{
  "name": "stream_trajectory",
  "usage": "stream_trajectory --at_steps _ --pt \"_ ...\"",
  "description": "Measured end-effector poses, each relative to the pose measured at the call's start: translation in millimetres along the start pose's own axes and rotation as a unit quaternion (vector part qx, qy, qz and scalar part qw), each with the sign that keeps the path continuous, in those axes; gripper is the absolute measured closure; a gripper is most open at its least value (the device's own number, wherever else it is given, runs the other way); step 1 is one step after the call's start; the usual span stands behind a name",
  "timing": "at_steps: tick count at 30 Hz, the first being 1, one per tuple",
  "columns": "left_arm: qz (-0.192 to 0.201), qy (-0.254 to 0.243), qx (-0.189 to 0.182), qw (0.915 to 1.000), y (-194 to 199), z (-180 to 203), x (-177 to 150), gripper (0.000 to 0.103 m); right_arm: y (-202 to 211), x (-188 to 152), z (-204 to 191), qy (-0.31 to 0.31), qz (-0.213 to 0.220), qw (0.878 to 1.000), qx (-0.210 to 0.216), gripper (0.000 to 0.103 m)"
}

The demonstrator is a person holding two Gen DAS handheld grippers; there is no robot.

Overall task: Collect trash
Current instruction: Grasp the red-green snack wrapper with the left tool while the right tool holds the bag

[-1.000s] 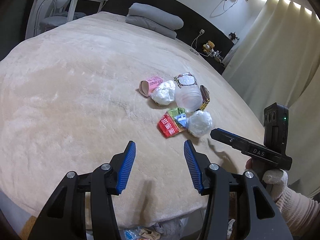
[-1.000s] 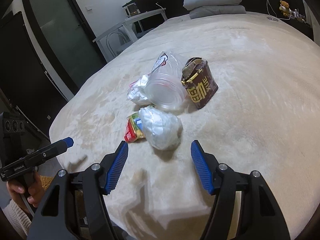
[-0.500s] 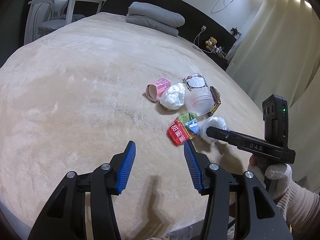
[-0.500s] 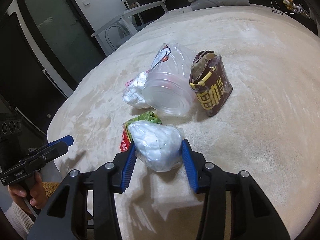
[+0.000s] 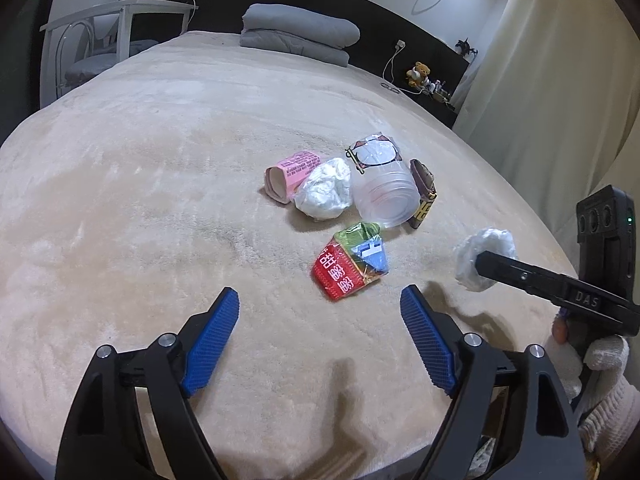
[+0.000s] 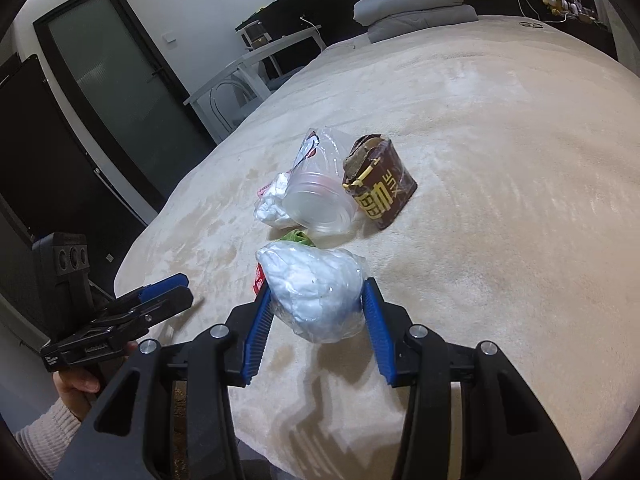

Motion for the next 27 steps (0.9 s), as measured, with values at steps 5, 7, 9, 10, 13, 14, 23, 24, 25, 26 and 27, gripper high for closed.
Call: stream_trajectory --at_steps 5,7,9,10,13,14,23,24,25,26,27 --pt "-0.012 -0.028 0.008 0.9995 -28.5 13.2 8.5 0.017 17.5 -4.4 13.4 -0.008 0.005 1.0 -0.005 0.058" --pt "-0.019 -0.042 0.015 0.9988 -41.0 17.2 10.3 0.012 22.4 -6.6 19.9 -0.012 0.003 1.0 -0.009 0.058" --pt "-0.028 -0.054 0.02 0.9979 -52.0 19.7 11.1 0.012 25.6 -10.3 26.3 -0.015 -0.002 1.0 -0.014 0.058" --pt "-0.033 -0.06 0.027 0.9973 -57.5 19.5 11.4 0.012 27.7 -13.3 29.4 -0.016 -0.005 1.0 -0.017 0.058" --pt "-0.045 -0.061 0.031 0.9967 -72.0 17.8 13.1 0.012 32.0 -20.0 36.7 -0.015 -0.011 1.0 -0.023 0.058" --pt "-0.044 -0.062 0.035 0.9965 -75.3 17.7 14.3 0.012 33.4 -22.0 38.8 -0.014 -0.012 1.0 -0.025 0.058" --pt "-0.073 -0.082 0.077 0.991 -106.7 17.7 9.1 0.034 39.4 -29.8 52.0 -0.016 -0.022 0.999 -0.03 0.058" --pt "-0.076 -0.088 0.087 0.9894 -108.1 17.1 7.7 0.038 39.3 -29.3 52.8 -0.016 -0.022 0.999 -0.031 0.058" --pt "-0.076 -0.091 0.094 0.9885 -108.7 16.2 7.1 0.041 39.0 -28.8 53.4 -0.016 -0.022 0.999 -0.032 0.058" --pt "-0.073 -0.089 0.094 0.9889 -107.7 16.1 6.8 0.041 38.5 -28.1 53.7 -0.017 -0.022 0.999 -0.032 0.058" --pt "-0.072 -0.088 0.092 0.9893 -106.7 15.9 7.0 0.041 38.5 -27.8 53.8 -0.017 -0.021 0.999 -0.032 0.058"
Point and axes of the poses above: each gripper's, at about its wrist camera, not at the fingertips, and y roughly against the way its jaws point, z to its right, x to its top, the point moved 7 cm from there along -y, roughly the way its jaws point, and after that the axes turned 13 degrees about -x, right-handed, at the moved point
